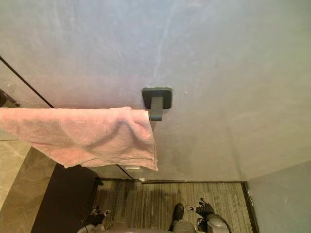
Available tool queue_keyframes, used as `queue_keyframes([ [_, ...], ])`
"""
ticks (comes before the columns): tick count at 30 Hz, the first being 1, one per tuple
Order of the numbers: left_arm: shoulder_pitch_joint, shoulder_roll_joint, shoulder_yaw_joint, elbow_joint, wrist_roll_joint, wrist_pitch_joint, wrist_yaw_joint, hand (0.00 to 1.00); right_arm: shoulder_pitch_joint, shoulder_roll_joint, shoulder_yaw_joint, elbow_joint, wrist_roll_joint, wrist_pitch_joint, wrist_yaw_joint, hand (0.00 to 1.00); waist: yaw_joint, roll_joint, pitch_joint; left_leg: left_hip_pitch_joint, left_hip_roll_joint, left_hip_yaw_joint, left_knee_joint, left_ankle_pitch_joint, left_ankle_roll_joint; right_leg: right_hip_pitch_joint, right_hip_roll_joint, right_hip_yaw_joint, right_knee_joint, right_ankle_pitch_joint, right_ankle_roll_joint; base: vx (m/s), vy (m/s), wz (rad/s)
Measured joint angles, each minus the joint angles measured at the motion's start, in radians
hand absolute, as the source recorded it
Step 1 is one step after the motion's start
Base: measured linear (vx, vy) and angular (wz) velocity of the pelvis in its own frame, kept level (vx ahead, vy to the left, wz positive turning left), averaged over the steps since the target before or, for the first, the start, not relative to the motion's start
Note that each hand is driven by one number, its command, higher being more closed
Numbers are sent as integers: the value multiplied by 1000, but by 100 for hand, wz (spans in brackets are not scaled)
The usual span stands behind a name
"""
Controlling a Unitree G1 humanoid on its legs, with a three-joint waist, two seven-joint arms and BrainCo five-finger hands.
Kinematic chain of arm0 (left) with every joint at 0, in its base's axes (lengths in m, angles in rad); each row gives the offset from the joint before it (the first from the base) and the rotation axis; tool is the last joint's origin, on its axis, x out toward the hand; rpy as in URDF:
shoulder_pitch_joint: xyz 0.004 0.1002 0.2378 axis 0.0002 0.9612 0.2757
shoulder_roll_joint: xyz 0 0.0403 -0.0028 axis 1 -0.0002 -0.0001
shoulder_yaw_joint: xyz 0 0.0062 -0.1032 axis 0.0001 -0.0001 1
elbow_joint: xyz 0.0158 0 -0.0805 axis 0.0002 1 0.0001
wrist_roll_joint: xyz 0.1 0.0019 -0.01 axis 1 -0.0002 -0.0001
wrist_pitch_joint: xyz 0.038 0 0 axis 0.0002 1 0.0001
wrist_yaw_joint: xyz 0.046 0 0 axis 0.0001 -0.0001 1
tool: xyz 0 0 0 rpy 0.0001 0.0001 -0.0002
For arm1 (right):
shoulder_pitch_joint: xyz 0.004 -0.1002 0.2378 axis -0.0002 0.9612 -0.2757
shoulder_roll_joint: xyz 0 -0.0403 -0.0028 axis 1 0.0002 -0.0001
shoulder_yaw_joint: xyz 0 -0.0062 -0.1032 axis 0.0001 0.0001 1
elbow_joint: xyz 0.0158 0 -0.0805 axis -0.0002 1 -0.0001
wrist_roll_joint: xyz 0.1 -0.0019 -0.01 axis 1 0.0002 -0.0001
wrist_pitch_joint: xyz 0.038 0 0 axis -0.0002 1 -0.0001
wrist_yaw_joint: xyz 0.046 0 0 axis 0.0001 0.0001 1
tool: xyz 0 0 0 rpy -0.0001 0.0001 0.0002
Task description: Organize washtable
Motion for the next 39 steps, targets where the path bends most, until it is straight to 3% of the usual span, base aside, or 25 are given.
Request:
queue_keyframes([
  [2, -7, -16, -51, -10, 11, -7, -2, 0, 20, 2, -13, -2, 0, 1, 2, 0, -22, 21, 1, 68, 13, -11, -108, -21, -35, -38, -6, -13, 57, 4, 5, -168, 247, 20],
  [3, -11, -18, -66, -10, 19, -7, -3, 0, 20, 2, -14, -2, 0, 3, 4, 0, -23, 25, -2, 81, 1, -4, -144, -37, -29, -53, -13, -10, 71, 8, 11, -274, 348, 7],
  [6, -41, -7, -124, -9, 71, -6, -22, 0, 25, 15, -24, -15, -14, 17, 4, 0, -23, -10, 20, 117, -60, 19, -284, -89, 35, -114, -61, 4, 120, 38, 35, -316, 251, 8],
  [7, -49, 7, -137, -9, 98, -7, -25, 0, 30, 35, -30, -26, -31, 20, 3, 0, -14, -41, 32, 119, -92, 32, -283, -82, 44, -125, -94, 29, 126, 45, 44, -290, 124, -16],
  [8, -49, 18, -141, -9, 111, -7, -25, 0, 36, 43, -30, -37, -34, 19, 3, 0, -15, -53, 34, 121, -106, 48, -276, -82, 45, -123, -107, 41, 126, 48, 45, -470, 153, -58],
  [10, -37, 34, -145, -6, 141, -5, -27, 0, 70, 46, -24, -77, -36, 19, 7, 0, -16, -65, 32, 131, -129, 99, -247, -96, 77, -117, -131, 33, 120, 10, 40, -390, 114, -69],
  [11, -30, 31, -146, -1, 154, -4, -28, 0, 75, 37, -24, -90, -36, 18, 8, 0, -17, -30, 29, 127, -116, 136, -240, -89, 100, -132, -138, 12, 162, -26, 42, -235, 77, -59],
  [13, -27, 39, -146, 5, 154, 0, -29, 0, 95, 39, -30, -112, -32, 16, 9, 0, -19, -27, 27, 108, -99, 177, -222, -83, 110, -170, -154, 10, 441, -83, -12, -200, 41, -57],
  [16, -27, 52, -115, 9, 153, 8, -34, 0, 117, 63, -56, -112, -30, 16, 7, 0, -19, -49, 23, 64, -73, 179, -167, -81, 107, -166, -171, 57, 801, -267, 42, -93, -129, -15],
  [17, -24, 56, -100, 9, 152, 8, -38, 0, 123, 69, -58, -110, -29, 16, 8, 0, -16, -62, 21, 53, -69, 178, -144, -81, 107, -150, -180, 80, 845, -277, 62, -81, -230, 4],
  [18, -24, 63, -91, 9, 152, 8, -40, 0, 123, 76, -58, -107, -30, 16, 8, 0, -16, -85, 14, 41, -75, 181, -123, -80, 103, -152, -177, 86, 834, -280, 79, -46, -144, -4],
  [19, -26, 63, -60, 24, 152, 12, -42, 0, 129, 77, -72, -103, -32, 16, 9, 0, -7, -76, 10, 29, -83, 169, -146, -68, 98, -139, -127, 92, 761, -274, 86, -170, -33, -27],
  [20, -12, 34, -41, 39, 152, 18, -46, 0, 121, 56, -111, -88, -36, 16, 9, 0, 24, -12, -31, 4, -80, 125, -220, -29, 139, -97, -39, 186, 624, -308, 121, -165, -24, -39],
  [22, -5, 30, -3, 20, 133, 7, -39, 0, 120, 64, -112, -47, -36, 19, 7, 0, 29, -57, -29, -26, -116, 118, -226, 23, 111, -74, -73, 286, 814, -361, 131, -125, -186, 13],
  [23, -10, 52, -2, 5, 130, 8, -41, 0, 109, 65, -80, -11, -38, 23, 8, 0, 40, -91, -50, -88, -117, 116, -176, 25, 109, -46, -56, 324, 707, -409, 150, -91, -306, 33],
  [25, -9, 38, -5, 2, 118, 8, -43, 0, 64, 34, -37, -11, -35, 19, 9, 0, 48, -42, -51, -207, -64, 124, -63, 48, 120, -12, 4, 324, 536, -398, 118, -129, -193, -14],
  [26, -9, 34, -5, -1, 111, 8, -42, 0, 49, 32, -30, -14, -34, 18, 5, 0, 49, -50, -45, -242, -62, 122, -44, 58, 131, -6, 4, 326, 491, -398, 116, -209, -110, -33],
  [29, -11, 22, -50, -8, 100, 8, -38, 0, -2, -9, 19, -23, -32, 14, 0, 0, 59, -3, -22, -258, -68, 64, -156, 118, 103, 3, 40, 315, 377, -397, 79, -248, -102, -5],
  [30, -11, 22, -69, -19, 84, -2, -36, 0, -8, -8, 42, -32, -32, 8, 0, 0, 65, 9, 8, -258, -69, 27, -211, 168, 88, 36, 48, 275, 298, -370, 35, -188, -80, 66],
  [31, -12, 22, -69, -28, 73, -6, -36, 0, -15, -6, 47, -31, -32, 8, 1, 0, 65, 21, 25, -258, -66, 14, -214, 179, 79, 51, 55, 258, 283, -364, 26, -188, -42, 69],
  [32, -14, 22, -66, -37, 65, -9, -35, 0, -24, -2, 48, -29, -34, 8, 1, 0, 63, 27, 42, -258, -61, 7, -216, 190, 73, 61, 61, 241, 275, -355, 22, -190, -41, 52],
  [35, -11, 32, -38, -45, 50, -16, -15, 0, -39, 1, 67, -31, -39, 6, -1, 0, 67, 8, 64, -240, -68, -9, -355, 343, 26, 55, 58, 164, 254, -316, -10, -253, -49, 64],
  [36, -12, 30, -14, -50, 37, -17, -15, 0, -42, 3, 66, -39, -40, 0, -4, 0, 64, -2, 79, -245, -52, 26, -298, 318, 41, 56, 51, 132, 253, -306, -24, -252, -11, 54],
  [38, -6, 27, 20, -51, 34, -15, -15, 0, -26, -10, 56, -46, -43, -4, -16, 0, 62, -17, 85, -237, -11, 70, -78, 194, 97, 60, 13, 78, 267, -300, -19, -285, 41, 64],
  [39, -4, 26, 23, -51, 35, -15, -15, 0, -13, -14, 52, -48, -45, -5, -16, 0, 62, -18, 84, -227, 2, 74, -22, 167, 99, 64, 0, 67, 267, -294, -14, -237, 114, 70],
])
